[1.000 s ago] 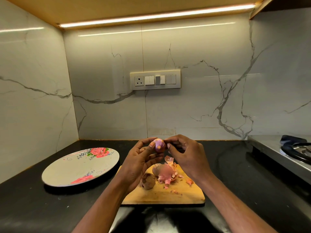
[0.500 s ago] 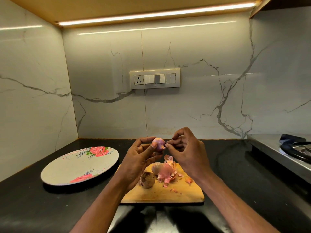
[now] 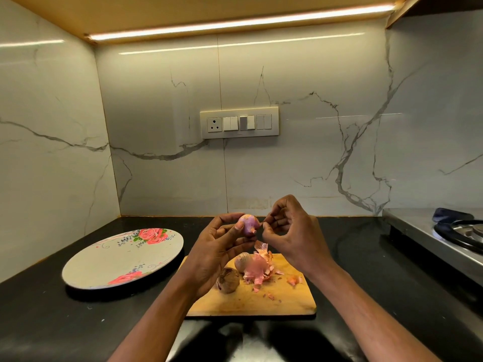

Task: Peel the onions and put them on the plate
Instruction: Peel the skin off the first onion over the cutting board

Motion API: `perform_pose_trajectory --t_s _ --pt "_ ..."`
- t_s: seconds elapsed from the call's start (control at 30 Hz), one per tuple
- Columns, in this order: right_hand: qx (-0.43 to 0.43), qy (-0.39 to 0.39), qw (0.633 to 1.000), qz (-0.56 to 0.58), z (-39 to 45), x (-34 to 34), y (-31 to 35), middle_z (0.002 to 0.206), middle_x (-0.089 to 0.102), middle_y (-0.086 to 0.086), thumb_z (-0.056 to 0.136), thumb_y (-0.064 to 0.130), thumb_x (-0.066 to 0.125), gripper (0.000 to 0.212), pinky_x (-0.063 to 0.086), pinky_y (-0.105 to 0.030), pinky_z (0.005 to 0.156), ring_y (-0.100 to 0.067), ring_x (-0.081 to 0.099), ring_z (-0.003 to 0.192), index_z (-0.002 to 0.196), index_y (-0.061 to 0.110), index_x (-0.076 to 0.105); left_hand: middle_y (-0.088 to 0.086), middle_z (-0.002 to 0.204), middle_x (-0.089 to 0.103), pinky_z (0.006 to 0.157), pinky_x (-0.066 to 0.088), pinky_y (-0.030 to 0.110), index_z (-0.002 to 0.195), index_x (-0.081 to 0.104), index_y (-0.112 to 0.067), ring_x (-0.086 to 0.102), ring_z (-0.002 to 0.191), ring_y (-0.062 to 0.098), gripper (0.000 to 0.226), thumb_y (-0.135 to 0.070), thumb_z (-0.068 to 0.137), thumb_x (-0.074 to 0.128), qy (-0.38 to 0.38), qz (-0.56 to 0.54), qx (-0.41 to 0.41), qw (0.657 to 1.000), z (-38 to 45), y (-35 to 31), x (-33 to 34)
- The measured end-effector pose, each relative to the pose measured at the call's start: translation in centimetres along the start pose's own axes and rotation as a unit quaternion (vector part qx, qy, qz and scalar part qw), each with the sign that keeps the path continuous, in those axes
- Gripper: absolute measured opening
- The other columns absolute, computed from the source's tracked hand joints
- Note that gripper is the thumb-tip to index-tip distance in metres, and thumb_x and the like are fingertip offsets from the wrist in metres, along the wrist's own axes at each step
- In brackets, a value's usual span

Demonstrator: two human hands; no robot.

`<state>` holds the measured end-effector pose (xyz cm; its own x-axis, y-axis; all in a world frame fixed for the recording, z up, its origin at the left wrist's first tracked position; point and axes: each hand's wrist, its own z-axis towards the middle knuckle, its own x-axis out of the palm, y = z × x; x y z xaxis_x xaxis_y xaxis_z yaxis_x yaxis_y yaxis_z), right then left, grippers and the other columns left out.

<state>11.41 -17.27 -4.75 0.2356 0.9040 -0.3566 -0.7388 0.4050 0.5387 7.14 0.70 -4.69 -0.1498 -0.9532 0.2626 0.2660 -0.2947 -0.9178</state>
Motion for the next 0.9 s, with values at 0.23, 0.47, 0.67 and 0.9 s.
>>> perform_pose_trajectory --t_s 0.23,0.47,0.67,0.9 --pt "0.023 -0.011 0.999 0.022 0.0 -0.1 -0.4 0.082 0.066 0.011 0.084 0.014 0.076 0.024 0.053 -0.012 0.066 0.001 0.065 0.078 0.095 0.024 0.057 0.016 0.109 0.074 0.079 0.062 0.031 0.126 0.059 -0.011 0.072 0.101 0.032 0.043 -0.018 0.084 0.063 -0.004 -0.03 -0.012 0.999 0.0 -0.2 0.0" --pt "0.067 0.011 0.995 0.079 0.1 -0.1 -0.7 0.092 0.071 0.012 0.091 0.027 0.071 0.01 0.056 -0.014 0.073 -0.001 0.067 0.088 0.101 0.026 0.068 0.019 0.113 0.071 0.079 0.063 0.034 0.119 0.066 -0.017 0.072 0.099 0.034 0.029 -0.014 0.091 0.058 -0.025 -0.061 -0.021 0.998 -0.1 -0.3 0.0" --pt "0.053 0.046 0.989 0.131 0.0 0.3 0.5 0.097 0.074 0.013 0.08 0.033 0.081 0.031 0.056 -0.014 0.076 0.0 0.07 0.091 0.107 0.024 0.069 0.014 0.112 0.073 0.078 0.063 0.032 0.12 0.066 -0.014 0.073 0.099 0.032 0.028 -0.014 0.093 0.058 -0.032 -0.054 -0.018 0.998 0.0 -0.4 0.0" --pt "0.056 0.001 0.994 0.097 0.1 0.4 -0.4 0.088 0.073 0.013 0.089 0.018 0.075 0.011 0.055 -0.014 0.073 0.0 0.068 0.086 0.098 0.024 0.073 0.017 0.114 0.071 0.076 0.062 0.03 0.121 0.065 -0.015 0.073 0.095 0.03 0.034 -0.019 0.087 0.062 -0.03 -0.043 -0.017 0.998 -0.1 -0.4 0.1"
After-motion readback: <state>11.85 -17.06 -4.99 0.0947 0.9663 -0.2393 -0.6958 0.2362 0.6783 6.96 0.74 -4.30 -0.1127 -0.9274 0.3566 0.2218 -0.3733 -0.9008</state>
